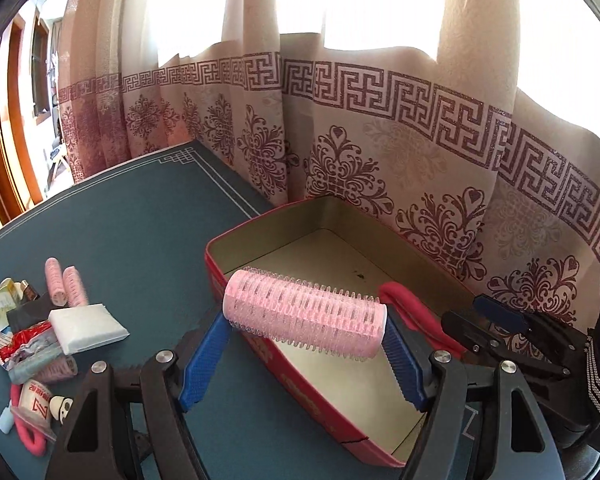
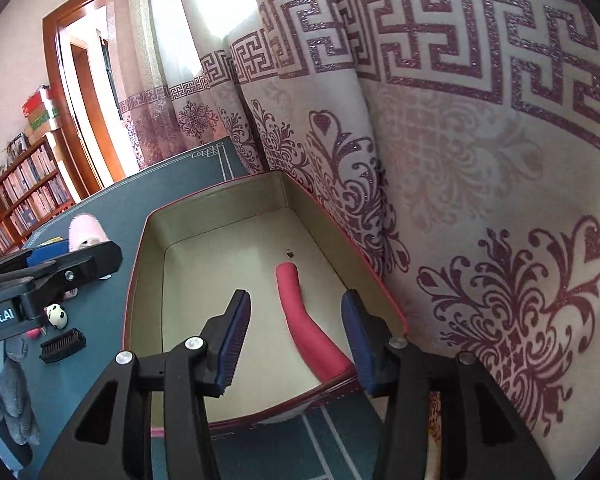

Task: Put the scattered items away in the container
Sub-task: 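Carry the roller and curler into the red tin and open both tools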

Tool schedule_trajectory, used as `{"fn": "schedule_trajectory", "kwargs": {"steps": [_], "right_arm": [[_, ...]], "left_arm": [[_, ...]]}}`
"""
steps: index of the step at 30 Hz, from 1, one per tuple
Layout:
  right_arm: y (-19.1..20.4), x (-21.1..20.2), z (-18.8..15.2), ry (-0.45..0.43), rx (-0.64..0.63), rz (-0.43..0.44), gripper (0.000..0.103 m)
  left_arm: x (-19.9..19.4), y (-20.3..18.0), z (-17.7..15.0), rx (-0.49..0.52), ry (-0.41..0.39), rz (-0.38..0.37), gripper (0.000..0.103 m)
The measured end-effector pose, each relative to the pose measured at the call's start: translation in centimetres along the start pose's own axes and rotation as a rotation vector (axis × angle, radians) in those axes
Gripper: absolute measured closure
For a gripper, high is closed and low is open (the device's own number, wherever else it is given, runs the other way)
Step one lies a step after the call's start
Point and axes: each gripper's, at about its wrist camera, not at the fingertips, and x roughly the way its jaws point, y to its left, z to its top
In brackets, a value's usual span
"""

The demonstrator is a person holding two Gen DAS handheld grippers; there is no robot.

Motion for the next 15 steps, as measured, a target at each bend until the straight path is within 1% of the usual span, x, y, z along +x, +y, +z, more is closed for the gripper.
{"fn": "schedule_trajectory", "kwargs": {"steps": [3, 4, 5, 9, 15], "right_arm": [[-0.2, -0.3, 0.0, -0.019, -0.002, -0.013, 0.044], [-0.3, -0.4, 0.1, -0.023, 0.0, -0.013, 0.042], [-0.4, -0.4, 0.1, -0.024, 0.004, -0.011, 0.04], [-0.7, -0.4, 0.0, -0.021, 0.019, -0.006, 0.038], [0.1, -0.2, -0.3, -0.01, 0.017, 0.002, 0.035]], "left_arm": [[0.9, -0.8, 0.1, -0.002, 0.02, -0.022, 0.026], [1.0, -0.9, 0.1, -0.003, 0.024, -0.024, 0.02], [1.0, -0.9, 0.1, -0.006, 0.024, -0.026, 0.018], [0.8, -0.5, -0.2, -0.022, 0.023, -0.026, 0.018], [-0.3, 1.7, -1.2, -0.076, 0.018, -0.009, 0.018]]}}
